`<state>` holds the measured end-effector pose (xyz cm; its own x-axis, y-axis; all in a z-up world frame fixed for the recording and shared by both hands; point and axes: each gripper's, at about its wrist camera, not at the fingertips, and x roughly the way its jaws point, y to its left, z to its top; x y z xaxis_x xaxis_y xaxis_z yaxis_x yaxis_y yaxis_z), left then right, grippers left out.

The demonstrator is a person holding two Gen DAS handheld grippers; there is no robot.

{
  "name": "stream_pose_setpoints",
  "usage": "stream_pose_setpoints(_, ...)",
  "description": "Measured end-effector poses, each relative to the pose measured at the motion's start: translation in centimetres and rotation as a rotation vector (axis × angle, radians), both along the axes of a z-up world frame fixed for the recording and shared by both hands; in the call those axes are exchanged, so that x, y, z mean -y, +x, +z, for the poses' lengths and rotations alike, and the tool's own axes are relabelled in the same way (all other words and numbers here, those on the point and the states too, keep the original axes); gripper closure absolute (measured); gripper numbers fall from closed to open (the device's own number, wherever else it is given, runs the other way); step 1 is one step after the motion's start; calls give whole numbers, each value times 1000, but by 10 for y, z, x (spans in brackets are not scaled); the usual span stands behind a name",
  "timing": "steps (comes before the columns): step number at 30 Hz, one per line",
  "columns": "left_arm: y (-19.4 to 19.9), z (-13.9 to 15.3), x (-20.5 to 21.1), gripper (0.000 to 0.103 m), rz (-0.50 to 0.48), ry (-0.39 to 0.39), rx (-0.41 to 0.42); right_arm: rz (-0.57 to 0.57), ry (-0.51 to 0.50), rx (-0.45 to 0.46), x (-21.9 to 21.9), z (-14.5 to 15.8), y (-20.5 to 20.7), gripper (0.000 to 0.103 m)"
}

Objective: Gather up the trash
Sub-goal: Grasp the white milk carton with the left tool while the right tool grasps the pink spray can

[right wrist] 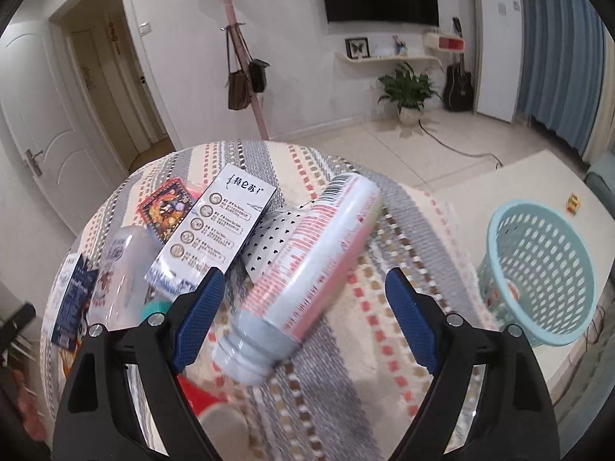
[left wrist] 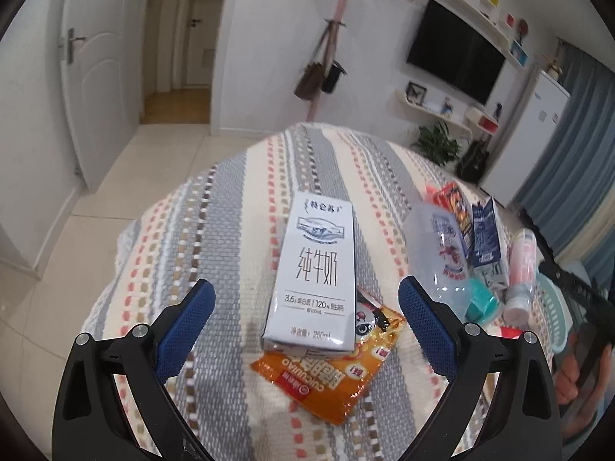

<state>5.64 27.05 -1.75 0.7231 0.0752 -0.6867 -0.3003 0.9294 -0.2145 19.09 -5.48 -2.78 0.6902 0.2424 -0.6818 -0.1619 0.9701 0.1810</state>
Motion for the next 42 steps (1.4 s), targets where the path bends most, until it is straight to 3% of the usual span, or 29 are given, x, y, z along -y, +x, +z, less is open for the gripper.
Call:
stream_pose_setpoints(10,44,-28,13,12,-23,74,-118,-80,18,-104,-4,-21,31,22)
stream_pose_setpoints(16,54,-36,23,24,-26,98,-154,-82,6,-118,-5,-25,35,22)
stream_pose_setpoints(21,53,-35,18,38,7,96,-159,-65,38,-198,-4,-34,39,25)
stream_pose_setpoints(22,51,-34,16,41,14,93,-155,-57,55,-212,-4,-36,39,29)
stream_pose_setpoints(23,51,-34,17,44,16,90,-151,-44,62,-223,-3,-38,37,40)
stream_pose_setpoints(27,45,-28,14,47,25,80,-109,-16,26,-200,-5,-36,23,49)
stream_pose_setpoints(36,20,8,33,47,5,62,25,4,18,-107,11,-19,-6,56)
stream_pose_setpoints(42,18,34,63,47,-70,30,81,24,70,-66,29,0,-13,58)
